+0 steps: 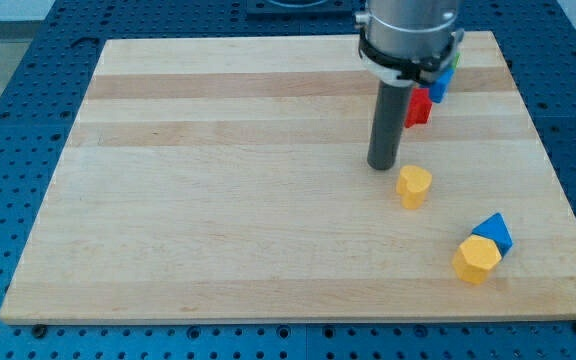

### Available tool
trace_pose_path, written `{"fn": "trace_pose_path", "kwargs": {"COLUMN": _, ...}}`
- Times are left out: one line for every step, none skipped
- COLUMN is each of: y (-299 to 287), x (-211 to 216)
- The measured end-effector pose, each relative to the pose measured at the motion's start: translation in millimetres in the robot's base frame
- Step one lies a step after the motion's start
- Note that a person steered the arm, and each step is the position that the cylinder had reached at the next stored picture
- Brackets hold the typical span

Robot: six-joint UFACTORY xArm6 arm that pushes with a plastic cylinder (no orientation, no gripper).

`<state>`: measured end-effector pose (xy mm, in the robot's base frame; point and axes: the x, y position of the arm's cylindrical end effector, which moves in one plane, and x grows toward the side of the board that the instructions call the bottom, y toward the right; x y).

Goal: Move yellow heart closer to yellow hexagon

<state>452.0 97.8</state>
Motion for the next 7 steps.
{"fn": "trace_pose_path", "kwargs": {"y": 13, "x": 40}}
{"fn": "trace_pose_path", "kwargs": {"y": 21, "x": 57}}
{"fn": "trace_pose_path", "kwargs": {"y": 18, "x": 27}}
{"fn": "trace_pose_path", "kwargs": {"y": 21, "x": 2}}
{"fn": "trace_pose_path", "kwargs": {"y": 51, "x": 2}}
{"fn": "trace_pose_path", "kwargs": {"y": 71, "x": 26}}
{"fn": "trace_pose_path", "kwargs": {"y": 80, "x": 48}}
